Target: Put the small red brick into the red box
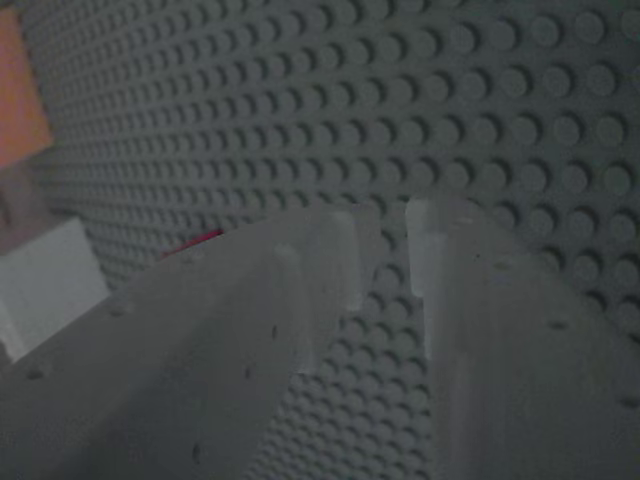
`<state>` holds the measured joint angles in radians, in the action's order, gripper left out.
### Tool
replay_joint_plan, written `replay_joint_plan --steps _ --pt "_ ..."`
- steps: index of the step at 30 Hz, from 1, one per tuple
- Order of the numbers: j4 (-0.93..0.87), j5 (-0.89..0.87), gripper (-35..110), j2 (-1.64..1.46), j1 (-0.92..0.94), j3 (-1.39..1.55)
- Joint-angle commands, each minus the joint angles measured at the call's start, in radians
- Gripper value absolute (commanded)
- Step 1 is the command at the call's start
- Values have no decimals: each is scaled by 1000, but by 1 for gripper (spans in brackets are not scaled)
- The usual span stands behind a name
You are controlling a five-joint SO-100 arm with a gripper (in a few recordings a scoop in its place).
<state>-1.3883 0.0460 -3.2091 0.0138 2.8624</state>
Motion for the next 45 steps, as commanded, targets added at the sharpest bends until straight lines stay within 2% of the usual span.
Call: replay_joint_plan --steps 1,17,19,21,26,33,45 --pt "-18 -14 0 -12 -17 -2" --pt "-18 -15 0 -11 -17 -2" --pt "28 8 0 18 -17 -5" --pt "115 63 0 114 -17 -51" --pt "252 61 0 482 -54 -311" --pt "138 123 19 1046 -167 -749" --pt "114 137 22 1638 -221 -1170"
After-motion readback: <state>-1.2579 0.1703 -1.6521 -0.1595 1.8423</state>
